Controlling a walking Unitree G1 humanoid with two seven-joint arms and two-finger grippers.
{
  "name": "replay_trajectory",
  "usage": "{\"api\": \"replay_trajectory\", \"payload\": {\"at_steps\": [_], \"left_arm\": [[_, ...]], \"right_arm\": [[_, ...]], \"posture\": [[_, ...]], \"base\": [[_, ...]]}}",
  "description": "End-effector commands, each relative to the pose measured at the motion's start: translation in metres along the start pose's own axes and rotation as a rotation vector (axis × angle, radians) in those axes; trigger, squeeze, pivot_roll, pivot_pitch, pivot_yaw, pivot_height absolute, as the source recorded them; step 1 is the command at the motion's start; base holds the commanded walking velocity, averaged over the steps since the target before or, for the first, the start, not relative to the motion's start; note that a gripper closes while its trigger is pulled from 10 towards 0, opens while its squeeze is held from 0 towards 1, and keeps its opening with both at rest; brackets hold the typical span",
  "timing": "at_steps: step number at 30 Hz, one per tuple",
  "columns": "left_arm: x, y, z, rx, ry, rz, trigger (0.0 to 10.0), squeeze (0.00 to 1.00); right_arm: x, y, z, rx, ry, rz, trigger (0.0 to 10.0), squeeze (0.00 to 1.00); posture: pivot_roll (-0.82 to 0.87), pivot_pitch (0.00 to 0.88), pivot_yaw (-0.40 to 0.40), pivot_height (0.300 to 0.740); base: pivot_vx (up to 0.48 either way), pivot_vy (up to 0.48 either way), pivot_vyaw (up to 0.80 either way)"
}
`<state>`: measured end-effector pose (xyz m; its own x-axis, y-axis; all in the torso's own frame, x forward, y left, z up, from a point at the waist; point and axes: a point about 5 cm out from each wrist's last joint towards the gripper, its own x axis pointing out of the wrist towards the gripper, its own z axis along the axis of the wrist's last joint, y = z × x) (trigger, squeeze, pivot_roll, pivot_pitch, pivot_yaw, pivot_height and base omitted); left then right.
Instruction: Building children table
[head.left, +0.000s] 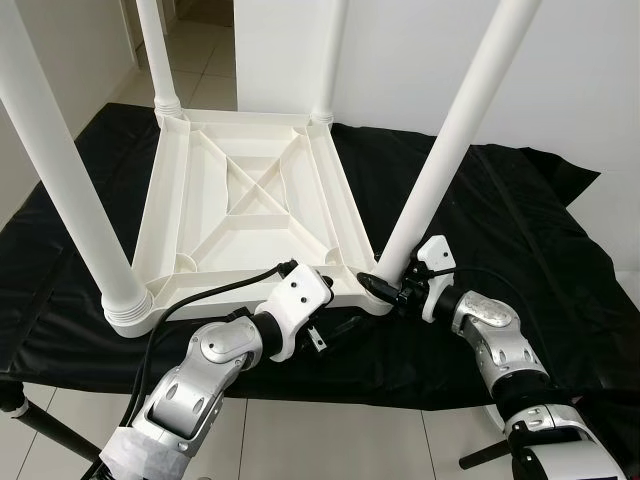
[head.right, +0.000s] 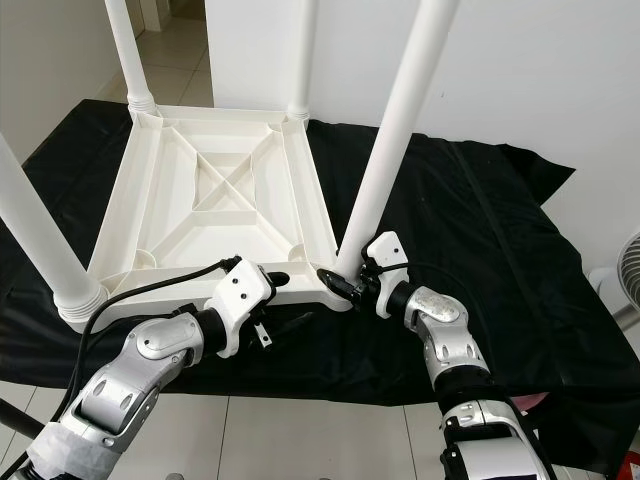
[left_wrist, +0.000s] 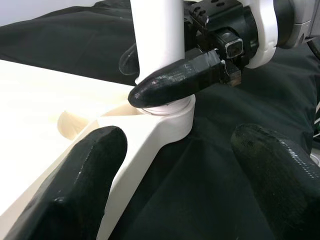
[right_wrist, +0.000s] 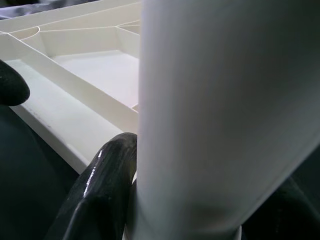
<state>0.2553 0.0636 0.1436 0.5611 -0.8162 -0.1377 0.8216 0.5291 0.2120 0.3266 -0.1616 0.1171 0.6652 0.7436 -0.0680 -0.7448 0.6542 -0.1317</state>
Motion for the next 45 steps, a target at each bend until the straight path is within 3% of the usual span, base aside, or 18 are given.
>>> {"api": "replay_trajectory", "payload": {"at_steps": [1, 17, 22, 27, 34, 35, 36, 37, 42, 44, 45], "left_arm": [[0.001, -0.003, 0.001, 0.003, -0.003, -0.009, 10.0, 0.00], [0.002, -0.002, 0.000, 0.005, 0.000, -0.010, 10.0, 0.00], [0.001, -0.002, -0.001, 0.005, 0.000, -0.004, 10.0, 0.00], [0.001, -0.001, -0.001, 0.010, -0.001, -0.002, 10.0, 0.00], [0.002, -0.001, 0.000, 0.016, -0.003, 0.000, 10.0, 0.00], [0.002, -0.001, 0.000, 0.016, -0.004, -0.002, 10.0, 0.00], [0.002, -0.001, 0.000, 0.016, -0.004, -0.002, 10.0, 0.00], [0.003, -0.001, 0.000, 0.017, -0.005, -0.006, 10.0, 0.00], [0.003, -0.002, 0.000, 0.019, -0.006, -0.008, 10.0, 0.00], [0.003, -0.002, 0.000, 0.019, -0.007, -0.009, 10.0, 0.00], [0.003, -0.003, 0.000, 0.020, -0.007, -0.011, 10.0, 0.00]], "right_arm": [[-0.002, 0.005, -0.005, 0.028, -0.008, -0.022, 10.0, 0.00], [0.002, 0.029, 0.001, -0.012, -0.057, -0.315, 10.0, 0.00], [0.001, 0.042, 0.001, 0.013, -0.048, -0.537, 10.0, 0.00], [-0.002, 0.048, 0.001, 0.026, -0.042, -0.683, 10.0, 0.00], [-0.003, 0.050, 0.006, 0.042, -0.033, -0.750, 10.0, 0.00], [-0.003, 0.049, 0.006, 0.045, -0.032, -0.752, 10.0, 0.16], [-0.003, 0.049, 0.006, 0.045, -0.032, -0.752, 10.0, 0.16], [-0.004, 0.049, 0.007, 0.041, -0.032, -0.746, 10.0, 1.00], [-0.004, 0.049, 0.008, 0.034, -0.034, -0.738, 10.0, 1.00], [-0.003, 0.049, 0.009, 0.068, -0.048, -0.683, 10.0, 1.00], [-0.002, 0.046, 0.011, 0.080, -0.062, -0.592, 10.0, 1.00]], "posture": [[-0.01, 0.007, -0.093, 0.740], [-0.01, 0.004, -0.096, 0.740], [0.00, 0.000, -0.106, 0.740], [0.01, 0.000, -0.114, 0.740], [0.00, 0.000, -0.114, 0.740], [0.00, 0.000, -0.114, 0.740], [0.00, 0.000, -0.114, 0.740], [0.00, 0.000, -0.114, 0.740], [0.00, 0.000, -0.115, 0.740], [0.00, 0.000, -0.114, 0.740], [0.00, 0.000, -0.110, 0.740]], "base": [[0.000, 0.000, 0.00], [0.000, 0.000, 0.00], [0.000, 0.000, 0.00], [0.000, 0.000, 0.00], [0.000, 0.000, 0.00], [0.000, 0.000, 0.00], [0.000, 0.000, 0.00], [0.000, 0.000, 0.00], [0.000, 0.000, 0.00], [0.000, 0.000, 0.00], [0.000, 0.000, 0.00]]}}
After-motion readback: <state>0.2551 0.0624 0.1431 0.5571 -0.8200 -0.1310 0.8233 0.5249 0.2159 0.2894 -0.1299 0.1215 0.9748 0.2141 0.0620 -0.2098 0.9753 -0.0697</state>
